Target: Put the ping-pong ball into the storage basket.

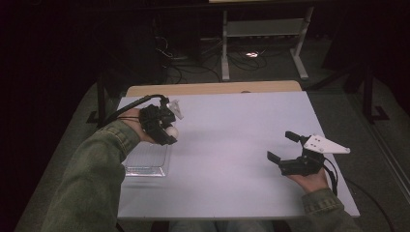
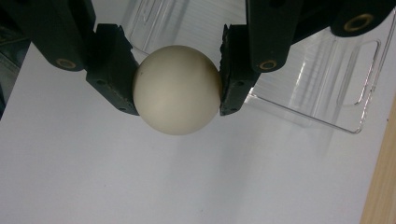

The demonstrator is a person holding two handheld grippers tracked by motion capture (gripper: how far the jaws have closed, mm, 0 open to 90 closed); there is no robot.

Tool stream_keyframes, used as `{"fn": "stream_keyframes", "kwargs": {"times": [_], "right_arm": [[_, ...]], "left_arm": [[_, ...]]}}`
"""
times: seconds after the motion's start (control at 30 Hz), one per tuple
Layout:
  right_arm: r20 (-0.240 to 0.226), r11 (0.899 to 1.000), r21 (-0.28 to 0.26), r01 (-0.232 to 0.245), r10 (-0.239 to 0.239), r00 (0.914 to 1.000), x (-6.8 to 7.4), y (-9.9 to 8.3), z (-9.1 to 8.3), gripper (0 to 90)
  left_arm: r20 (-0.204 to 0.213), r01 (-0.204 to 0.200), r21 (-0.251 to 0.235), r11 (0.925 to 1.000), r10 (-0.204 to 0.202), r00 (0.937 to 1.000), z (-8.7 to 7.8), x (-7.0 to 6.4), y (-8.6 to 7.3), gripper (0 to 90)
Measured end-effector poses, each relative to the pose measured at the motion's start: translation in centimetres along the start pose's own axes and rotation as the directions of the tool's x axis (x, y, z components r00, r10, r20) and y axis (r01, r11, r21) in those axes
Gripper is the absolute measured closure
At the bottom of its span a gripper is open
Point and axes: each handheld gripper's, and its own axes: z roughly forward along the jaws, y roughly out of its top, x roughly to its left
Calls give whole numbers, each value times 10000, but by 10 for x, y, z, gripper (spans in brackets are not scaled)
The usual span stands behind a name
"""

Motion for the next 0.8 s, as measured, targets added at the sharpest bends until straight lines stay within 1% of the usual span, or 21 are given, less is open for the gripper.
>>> {"fn": "stream_keyframes", "kwargs": {"times": [0.13,0.3,0.37,0.57,0.67,0.8], "right_arm": [[-17,10000,5,-51,51,10000,0,0,0,0],[-56,10000,9,-1,1,10000,1,0,0,0],[-62,10000,20,16,-16,10000,1,0,0,0],[-83,10000,45,51,-51,10000,1,0,0,0],[-78,10000,43,40,-40,10000,1,0,0,0],[-83,10000,29,51,-51,10000,1,0,0,0]], "left_arm": [[6,31,91,10000,-31,10000,0,1,-4,507],[39,102,121,9999,-103,9999,0,2,-10,507],[53,71,189,9998,-72,10000,0,3,-11,507],[46,147,367,9992,-149,9999,3,4,-18,507],[75,164,304,9994,-166,9998,3,5,-21,507],[37,167,348,9993,-169,9999,3,5,-23,507]]}}
